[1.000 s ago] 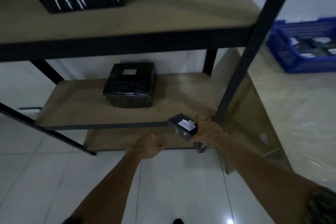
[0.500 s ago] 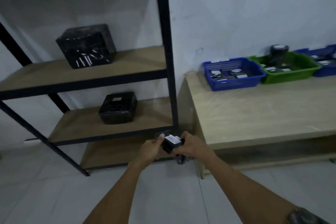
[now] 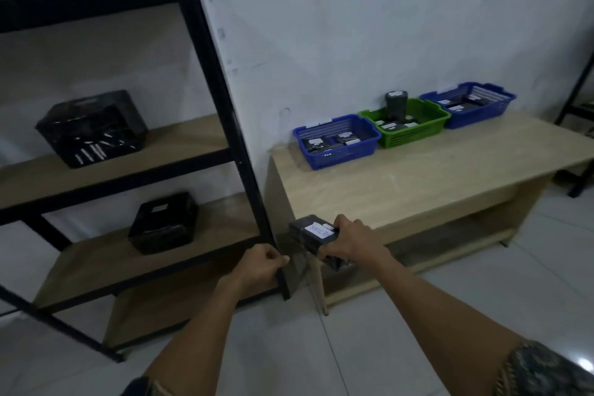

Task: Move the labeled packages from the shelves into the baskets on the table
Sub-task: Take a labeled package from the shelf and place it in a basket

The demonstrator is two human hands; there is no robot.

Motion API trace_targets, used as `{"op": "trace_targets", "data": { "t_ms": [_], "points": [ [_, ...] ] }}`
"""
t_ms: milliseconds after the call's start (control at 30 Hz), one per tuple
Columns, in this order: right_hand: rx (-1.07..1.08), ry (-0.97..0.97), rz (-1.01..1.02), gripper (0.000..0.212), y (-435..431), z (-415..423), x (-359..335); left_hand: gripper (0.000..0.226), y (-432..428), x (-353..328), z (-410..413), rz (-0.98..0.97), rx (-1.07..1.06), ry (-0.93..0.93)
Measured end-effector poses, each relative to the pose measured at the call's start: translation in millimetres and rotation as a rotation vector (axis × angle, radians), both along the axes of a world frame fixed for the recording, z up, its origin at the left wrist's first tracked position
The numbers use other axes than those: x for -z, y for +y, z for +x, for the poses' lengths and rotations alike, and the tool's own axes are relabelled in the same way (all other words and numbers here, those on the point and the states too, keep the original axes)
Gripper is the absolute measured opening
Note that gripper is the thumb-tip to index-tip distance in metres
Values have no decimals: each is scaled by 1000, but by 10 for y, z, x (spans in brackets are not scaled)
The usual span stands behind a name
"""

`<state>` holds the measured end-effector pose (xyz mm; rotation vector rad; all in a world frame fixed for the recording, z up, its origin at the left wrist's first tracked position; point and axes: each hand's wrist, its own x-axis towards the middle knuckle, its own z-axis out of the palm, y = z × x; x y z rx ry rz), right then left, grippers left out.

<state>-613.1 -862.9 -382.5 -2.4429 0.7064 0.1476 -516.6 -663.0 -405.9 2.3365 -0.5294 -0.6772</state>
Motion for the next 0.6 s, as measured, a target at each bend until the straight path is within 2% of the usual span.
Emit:
{"op": "trace_targets", "data": {
  "t_ms": [233,467,533,600],
  "points": [
    [29,35,-100,75,-784,-424,-75,18,-754,-2,-119,134,196,-49],
    [155,69,-184,88,-1970,-747,-94,33,-1931,15,-112,205,284,-142],
    [225,31,-112,90,-2392,-801,-84,30,-2347,-1,-148,210,285,-138],
    [282,-39,47,97,-2825,-839,-50,29,-2776,-19,-176,204,284,-116]
  ]
}}
